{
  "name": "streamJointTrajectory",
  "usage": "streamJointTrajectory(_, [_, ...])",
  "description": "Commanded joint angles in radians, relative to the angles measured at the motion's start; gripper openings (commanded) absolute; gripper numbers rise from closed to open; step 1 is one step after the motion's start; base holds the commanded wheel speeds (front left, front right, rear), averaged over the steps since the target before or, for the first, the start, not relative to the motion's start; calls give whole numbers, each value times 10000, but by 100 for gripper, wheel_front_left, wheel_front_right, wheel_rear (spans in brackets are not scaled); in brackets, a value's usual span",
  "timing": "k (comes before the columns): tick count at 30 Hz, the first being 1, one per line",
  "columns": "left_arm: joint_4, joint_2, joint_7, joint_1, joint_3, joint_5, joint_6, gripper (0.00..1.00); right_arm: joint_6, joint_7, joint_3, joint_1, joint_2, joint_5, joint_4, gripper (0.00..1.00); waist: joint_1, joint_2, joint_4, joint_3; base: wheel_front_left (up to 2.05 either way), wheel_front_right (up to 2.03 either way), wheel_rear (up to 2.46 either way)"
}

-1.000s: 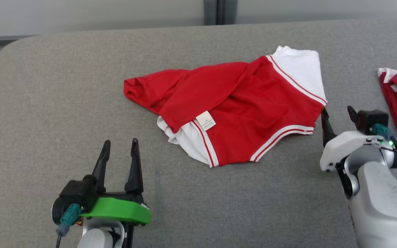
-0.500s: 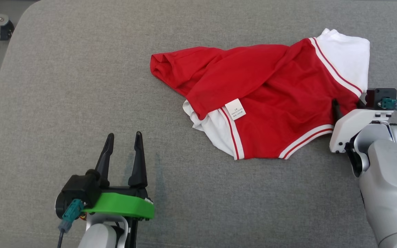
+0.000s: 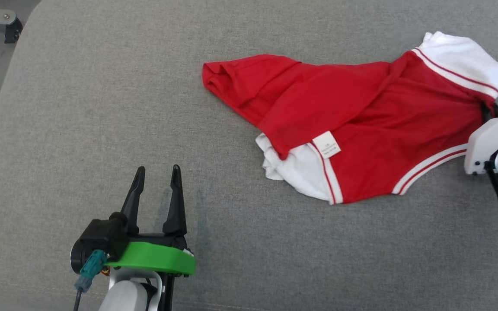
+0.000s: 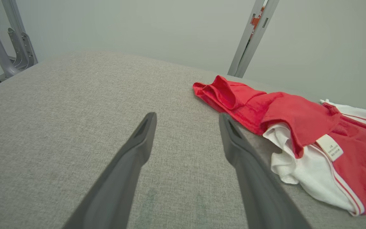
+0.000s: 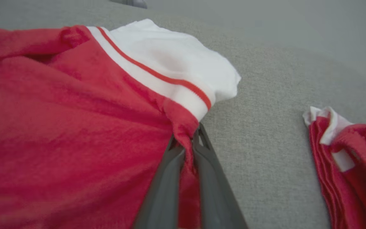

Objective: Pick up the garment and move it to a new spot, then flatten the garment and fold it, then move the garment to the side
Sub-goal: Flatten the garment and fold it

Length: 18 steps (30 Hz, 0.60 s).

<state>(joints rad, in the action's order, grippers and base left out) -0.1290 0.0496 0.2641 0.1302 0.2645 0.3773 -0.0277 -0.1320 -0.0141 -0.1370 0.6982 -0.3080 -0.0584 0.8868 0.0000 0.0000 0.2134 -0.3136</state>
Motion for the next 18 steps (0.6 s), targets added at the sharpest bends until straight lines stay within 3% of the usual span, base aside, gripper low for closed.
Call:
streamJointTrajectory(1, [53,19,2,60,9,-39,-21,100,26,-190,-181,215,-171,-269,-1,0,0,0,10,-59,0,0,0])
streamJointTrajectory(6, [26,19,2,155,-39,-107,19,100,24,-321,-639,483,-130,-694,332,0,0,0,-8,-176,0,0,0])
streamJointTrajectory(7, [31,19,2,175,-39,-110,9,100,23,-311,-658,528,-81,-736,419,6,0,0,-17,-195,0,0,0])
streamJointTrajectory(10, [83,20,2,187,-39,-145,-20,100,23,-340,-707,572,-62,-724,674,49,0,0,-41,-268,0,0,0])
streamJointTrajectory(11, [100,19,2,201,-43,-157,-20,100,23,-417,-743,628,-103,-657,705,100,0,0,-48,-314,0,0,0])
streamJointTrajectory(18, [215,19,2,354,14,-283,81,100,23,-488,-1054,1522,-556,212,461,100,0,0,-24,-813,0,0,0])
